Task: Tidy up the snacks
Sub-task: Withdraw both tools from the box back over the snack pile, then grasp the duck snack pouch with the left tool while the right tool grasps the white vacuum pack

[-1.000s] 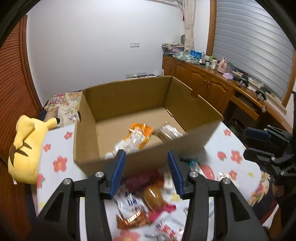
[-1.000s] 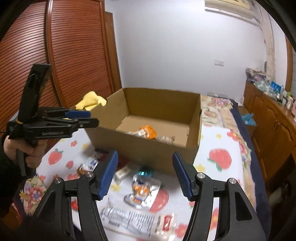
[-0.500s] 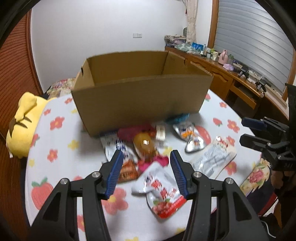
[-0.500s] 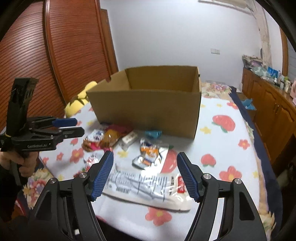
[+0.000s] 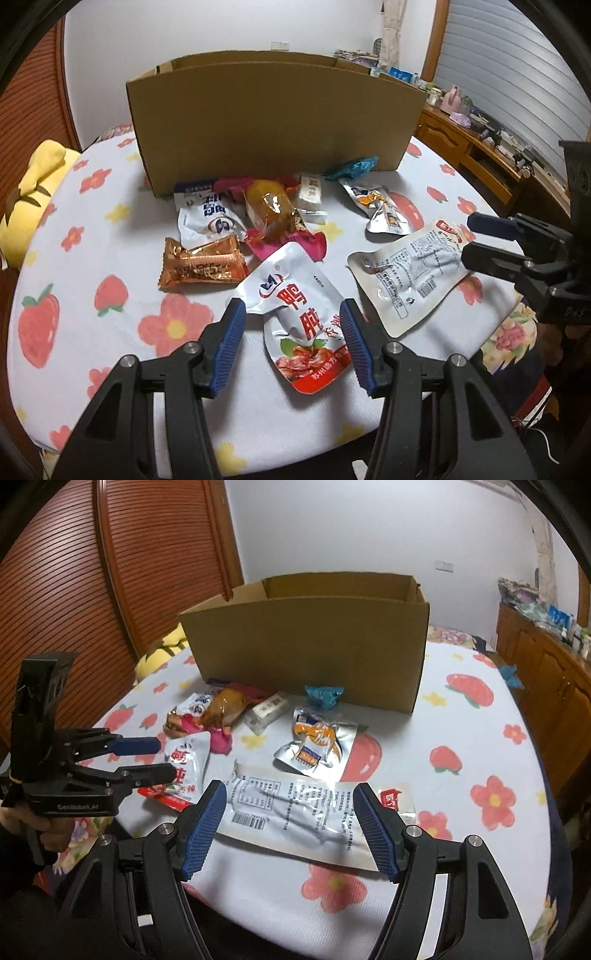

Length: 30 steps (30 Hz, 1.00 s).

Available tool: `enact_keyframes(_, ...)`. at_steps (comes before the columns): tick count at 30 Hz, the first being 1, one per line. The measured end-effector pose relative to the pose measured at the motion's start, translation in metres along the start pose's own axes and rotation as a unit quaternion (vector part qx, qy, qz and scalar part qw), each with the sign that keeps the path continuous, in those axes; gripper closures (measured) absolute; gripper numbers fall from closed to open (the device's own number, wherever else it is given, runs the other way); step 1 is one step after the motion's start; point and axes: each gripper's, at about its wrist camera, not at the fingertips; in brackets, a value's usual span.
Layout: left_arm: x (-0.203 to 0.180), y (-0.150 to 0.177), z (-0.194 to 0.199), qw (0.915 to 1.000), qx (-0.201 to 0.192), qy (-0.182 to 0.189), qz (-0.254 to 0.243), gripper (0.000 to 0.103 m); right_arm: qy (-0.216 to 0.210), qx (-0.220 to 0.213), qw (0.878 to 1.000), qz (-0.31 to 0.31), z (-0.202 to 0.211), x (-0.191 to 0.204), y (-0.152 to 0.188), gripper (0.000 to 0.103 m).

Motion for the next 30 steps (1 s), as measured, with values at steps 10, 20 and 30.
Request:
enact_keyframes(10,0.007,0.004,-0.013,0.9998,0.007,-0.013,0.013,0.050,-0.014,0.025,0.999,-0.016,-0.020,-0.019,0.011,0.030)
enact_keyframes(20,0.011,0.007,-0.007,0.9997,0.001,-0.015,0.017,0.050,-0.022,0.043,0.999,0.008,-0.013,-0.006,0.025,0.030)
enact_keyframes(30,-0.007,-0.003,-0.014,0.9998,0.007,-0.014,-0.010,0.049,0.010,0.027,0.999,0.044,-0.011,0.006,0.014,0.023)
Point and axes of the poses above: each gripper's, at about its wrist camera, not at the fingertips, and z roughly against the way its jaws point, x to its left, y to its underside, and after that the axes turned 13 degrees about x, right-handed
